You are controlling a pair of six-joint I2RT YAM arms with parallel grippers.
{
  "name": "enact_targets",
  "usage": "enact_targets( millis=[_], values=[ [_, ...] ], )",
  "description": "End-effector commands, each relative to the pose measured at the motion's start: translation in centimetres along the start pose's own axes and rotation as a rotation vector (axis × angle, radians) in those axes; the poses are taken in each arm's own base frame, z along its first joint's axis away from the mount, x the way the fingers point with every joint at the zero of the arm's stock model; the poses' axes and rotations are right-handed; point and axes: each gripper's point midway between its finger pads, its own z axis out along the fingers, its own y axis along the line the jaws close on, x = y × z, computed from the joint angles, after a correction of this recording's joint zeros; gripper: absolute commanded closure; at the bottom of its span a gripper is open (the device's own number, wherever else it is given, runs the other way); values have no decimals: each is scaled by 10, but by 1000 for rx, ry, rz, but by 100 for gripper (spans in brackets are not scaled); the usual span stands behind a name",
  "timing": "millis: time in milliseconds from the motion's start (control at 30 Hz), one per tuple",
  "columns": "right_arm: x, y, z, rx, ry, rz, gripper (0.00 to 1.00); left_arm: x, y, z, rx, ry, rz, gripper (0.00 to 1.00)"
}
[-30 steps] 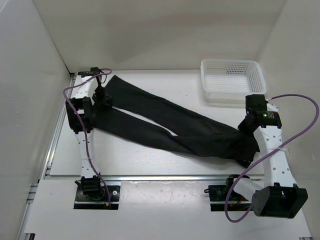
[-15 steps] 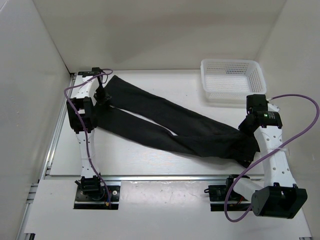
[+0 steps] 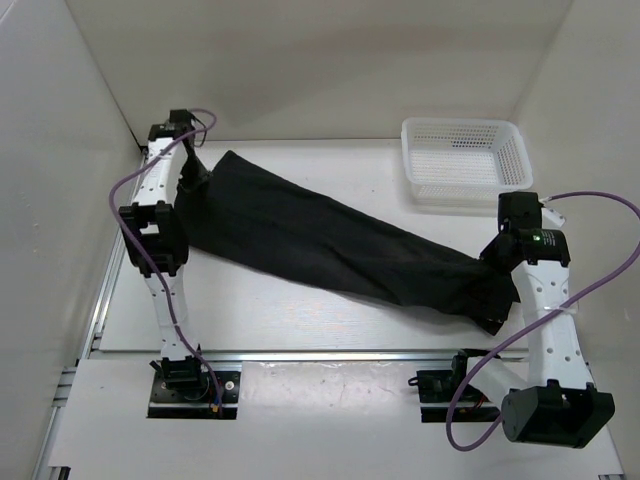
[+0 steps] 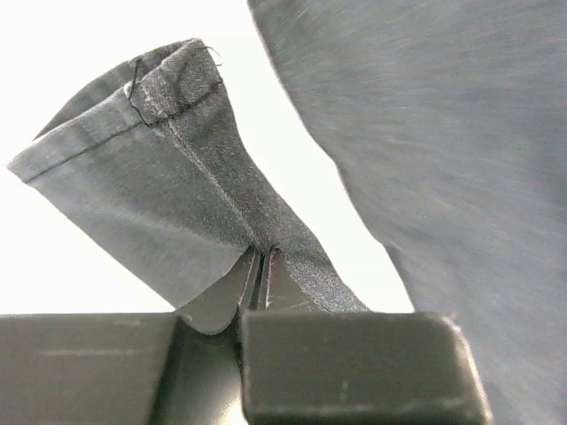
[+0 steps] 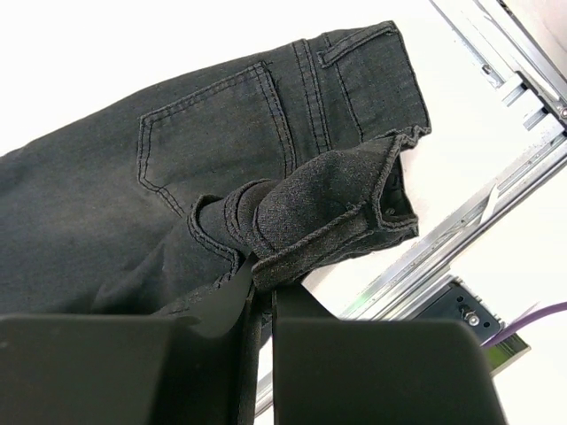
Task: Fold and stack the trousers
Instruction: Fold the trousers
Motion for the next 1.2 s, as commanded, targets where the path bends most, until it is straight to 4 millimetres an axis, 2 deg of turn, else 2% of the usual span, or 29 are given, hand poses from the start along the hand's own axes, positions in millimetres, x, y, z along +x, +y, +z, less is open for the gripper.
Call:
enact_targets(
  millis=[0,67,100,200,233,267,333,400,433,500,567,733,800,833,933,1000,1033,1067,1100,1133,1167],
  values=[
    [-23,2,-10,-19,-92,14,100,-58,-8,-103,121,-278,-31,90],
    [-26,5,-7,-17,-88,4,100,-63,-14,-104,136,-277,-19,90],
    [-26,5,-7,-17,-88,4,100,-75,-22,-118,177,-319,-26,90],
    [-36,11,-3,-21,-104,9,100,-84,-36,-111,212,-318,-13,90],
    [-35,11,3,2,-89,-1,100,-92,-42,-118,241,-343,-16,90],
    [-40,15,6,-6,-102,5,100,-92,-46,-108,244,-330,-12,90],
    [-45,18,13,4,-98,2,100,-100,-58,-107,289,-347,-11,90],
    [-50,18,24,21,-93,7,100,-102,-66,-96,310,-340,-6,90],
    [-54,21,25,18,-98,9,100,-106,-69,-101,330,-355,-7,90],
    [-58,19,36,44,-86,25,100,-109,-76,-92,347,-356,-5,90],
    [-63,20,40,50,-88,34,100,-116,-79,-101,366,-387,-8,90],
    [-70,19,55,74,-80,53,100,-128,-80,-107,386,-430,-21,90],
    [-69,21,62,82,-67,48,100,-128,-83,-96,389,-418,-18,90],
    [-69,21,62,81,-68,57,100,-130,-86,-98,403,-424,-16,90],
    [-72,26,71,85,-62,66,100,-130,-97,-80,430,-403,-21,90],
    [-72,30,80,88,-57,84,100,-136,-115,-84,496,-428,-31,90],
    [-83,36,82,79,-91,105,97,-134,-126,-70,514,-414,-27,90],
    [-89,36,90,92,-99,122,91,-136,-134,-68,550,-408,-40,90],
    [-93,40,93,88,-105,125,80,-143,-143,-77,596,-433,-47,84],
    [-96,43,95,87,-106,136,64,-143,-148,-75,620,-427,-49,67],
    [-99,44,100,89,-95,140,27,-142,-151,-77,640,-425,-42,27]
  ],
)
